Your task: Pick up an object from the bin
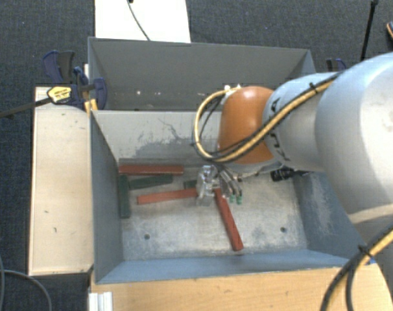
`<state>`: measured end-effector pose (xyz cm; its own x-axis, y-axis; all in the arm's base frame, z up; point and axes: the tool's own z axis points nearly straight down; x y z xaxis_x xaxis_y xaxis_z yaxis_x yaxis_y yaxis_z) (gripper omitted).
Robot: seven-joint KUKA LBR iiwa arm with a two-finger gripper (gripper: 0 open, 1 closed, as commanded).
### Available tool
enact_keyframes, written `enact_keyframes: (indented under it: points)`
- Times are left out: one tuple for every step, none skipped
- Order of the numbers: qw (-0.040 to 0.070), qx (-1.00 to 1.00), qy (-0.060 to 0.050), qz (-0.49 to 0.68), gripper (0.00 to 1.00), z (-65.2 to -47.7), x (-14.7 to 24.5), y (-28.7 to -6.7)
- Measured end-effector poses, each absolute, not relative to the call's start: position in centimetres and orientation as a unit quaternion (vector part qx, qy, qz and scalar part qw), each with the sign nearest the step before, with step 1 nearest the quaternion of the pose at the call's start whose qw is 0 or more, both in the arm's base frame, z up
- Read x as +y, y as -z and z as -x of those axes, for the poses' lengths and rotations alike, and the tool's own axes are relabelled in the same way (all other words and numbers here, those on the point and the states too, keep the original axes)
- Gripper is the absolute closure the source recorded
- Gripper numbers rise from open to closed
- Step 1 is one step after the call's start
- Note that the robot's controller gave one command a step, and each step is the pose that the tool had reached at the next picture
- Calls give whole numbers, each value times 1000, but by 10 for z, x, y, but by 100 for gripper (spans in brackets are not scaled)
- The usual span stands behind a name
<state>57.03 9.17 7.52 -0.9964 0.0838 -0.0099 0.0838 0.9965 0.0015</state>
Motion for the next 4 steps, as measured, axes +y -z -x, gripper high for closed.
enact_keyframes:
  points:
    - [2, 999, 0, -40, 0, -568, 92, -73]
    - [3, 1000, -1, -14, 0, -578, 125, -71]
    - [4, 1000, -1, 9, 0, -569, 181, -71]
    - [3, 1000, -1, 9, 100, -569, 178, -71]
